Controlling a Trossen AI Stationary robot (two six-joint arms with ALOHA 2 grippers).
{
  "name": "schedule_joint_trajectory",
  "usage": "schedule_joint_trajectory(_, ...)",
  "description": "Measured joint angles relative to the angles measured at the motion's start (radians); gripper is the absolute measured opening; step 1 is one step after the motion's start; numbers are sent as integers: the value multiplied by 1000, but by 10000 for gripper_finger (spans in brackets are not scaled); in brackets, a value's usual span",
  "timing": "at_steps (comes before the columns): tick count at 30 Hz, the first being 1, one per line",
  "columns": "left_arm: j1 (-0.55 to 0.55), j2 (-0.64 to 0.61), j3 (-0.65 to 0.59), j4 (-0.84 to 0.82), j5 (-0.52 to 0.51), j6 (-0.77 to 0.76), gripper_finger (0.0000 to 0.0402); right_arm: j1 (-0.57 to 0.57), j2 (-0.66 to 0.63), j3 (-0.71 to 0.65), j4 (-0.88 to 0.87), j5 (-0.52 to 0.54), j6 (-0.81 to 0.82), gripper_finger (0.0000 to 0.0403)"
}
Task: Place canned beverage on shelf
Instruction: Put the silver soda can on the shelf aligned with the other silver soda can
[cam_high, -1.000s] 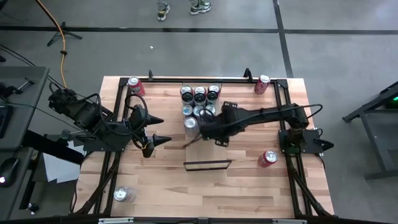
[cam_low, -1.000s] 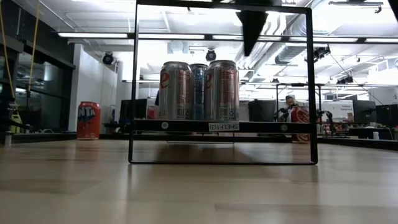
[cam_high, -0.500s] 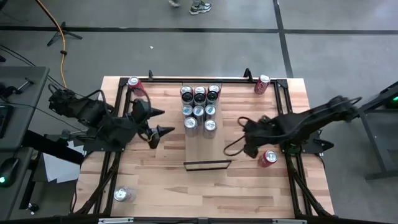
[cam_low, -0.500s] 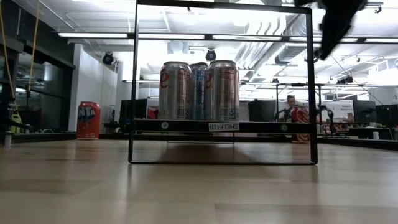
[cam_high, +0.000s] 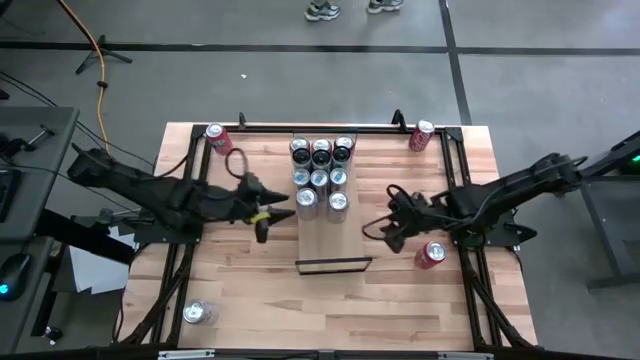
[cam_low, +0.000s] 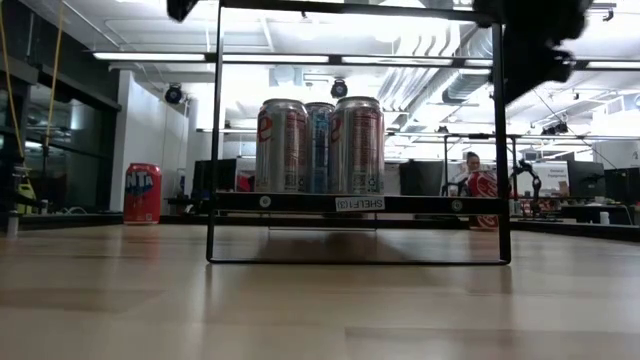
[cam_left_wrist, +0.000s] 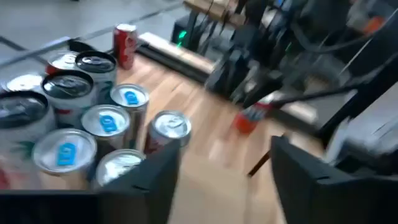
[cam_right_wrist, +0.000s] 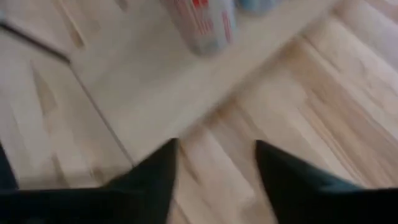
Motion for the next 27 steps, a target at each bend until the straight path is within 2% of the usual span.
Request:
schedule_joint_trajectory(3,-32,-78,-123,166,-28,-23,108,-34,42,-35,155,37,-23,78)
schedule_joint_trajectory(4,-41,-103,-156,208,-41,-20,78,-49,61,-48,212,38,-38,41)
schedule_joint_trajectory(5,-48,-130,-185,236,-53,-10,45,-64,83,-57,269,37,-56,21)
schedule_joint_trajectory(7,-55,-181,-235,279,-66,8,13,-94,128,-66,345,37,-73,24)
schedule_joint_trajectory(9,-55,-228,-277,276,-98,8,13,-123,175,-66,388,44,-73,27)
schedule_joint_trajectory(12,-44,-277,-340,270,-151,0,3,-155,229,-66,407,76,-81,6)
schedule_joint_trajectory(14,-35,-298,-382,269,-164,-35,3,-170,259,-66,423,80,-81,7)
schedule_joint_trajectory(22,-26,-273,-517,268,-160,-221,1,-184,337,-66,530,67,-81,2)
schedule_joint_trajectory(27,-26,-253,-556,269,-159,-295,0,-184,377,-66,600,66,-61,0)
